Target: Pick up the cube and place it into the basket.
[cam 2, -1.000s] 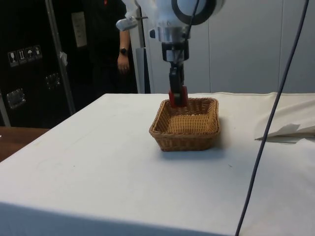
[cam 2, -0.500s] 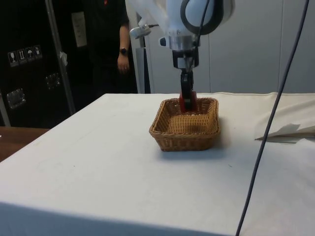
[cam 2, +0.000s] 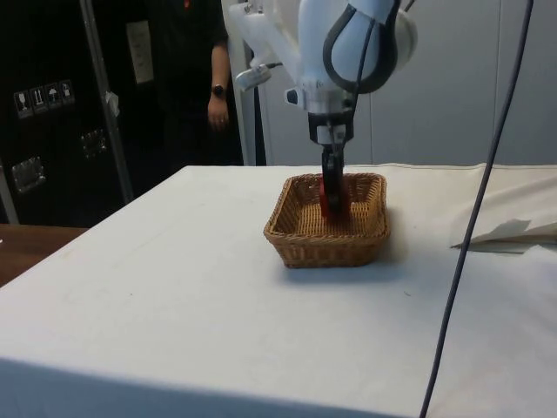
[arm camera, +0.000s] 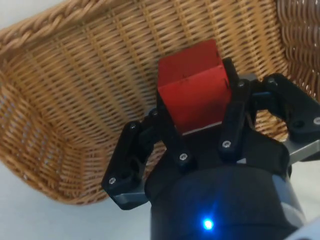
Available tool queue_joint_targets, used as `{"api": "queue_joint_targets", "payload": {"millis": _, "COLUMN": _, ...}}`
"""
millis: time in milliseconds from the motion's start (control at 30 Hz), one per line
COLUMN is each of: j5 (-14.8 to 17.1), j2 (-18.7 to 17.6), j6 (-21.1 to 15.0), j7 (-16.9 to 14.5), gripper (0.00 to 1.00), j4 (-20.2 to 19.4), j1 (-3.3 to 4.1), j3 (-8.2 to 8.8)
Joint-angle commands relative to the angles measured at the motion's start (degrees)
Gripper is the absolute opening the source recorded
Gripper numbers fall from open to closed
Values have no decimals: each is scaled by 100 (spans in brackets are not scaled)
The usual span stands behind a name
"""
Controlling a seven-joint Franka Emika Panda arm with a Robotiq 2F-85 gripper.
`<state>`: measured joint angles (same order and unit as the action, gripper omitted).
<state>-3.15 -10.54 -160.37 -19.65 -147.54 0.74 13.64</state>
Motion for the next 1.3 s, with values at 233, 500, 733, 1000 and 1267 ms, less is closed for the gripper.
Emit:
{"api": "queue_joint_targets", "payload": {"millis": 233, "j5": 57, "j2": -155, "j6": -229, "j7": 0, "gripper": 0, "j4": -6, "j1": 6, "j3": -29}}
{"api": "queue_joint_targets", "payload": {"millis": 500, "j5": 92, "j2": -155, "j6": -264, "j7": 57, "gripper": 8, "j4": -23, "j1": 11, "j3": -57}}
{"api": "queue_joint_targets", "payload": {"millis": 733, "j5": 97, "j2": -149, "j6": -275, "j7": 80, "gripper": 74, "j4": -29, "j1": 17, "j3": -63}}
{"api": "queue_joint_targets", "payload": {"millis": 1000, "j5": 92, "j2": -149, "j6": -269, "j7": 86, "gripper": 100, "j4": -23, "j1": 23, "j3": -57}}
{"api": "queue_joint_targets", "payload": {"millis": 1267, "j5": 23, "j2": 195, "j6": -40, "j7": 126, "gripper": 100, "j4": -57, "j1": 34, "j3": -17}}
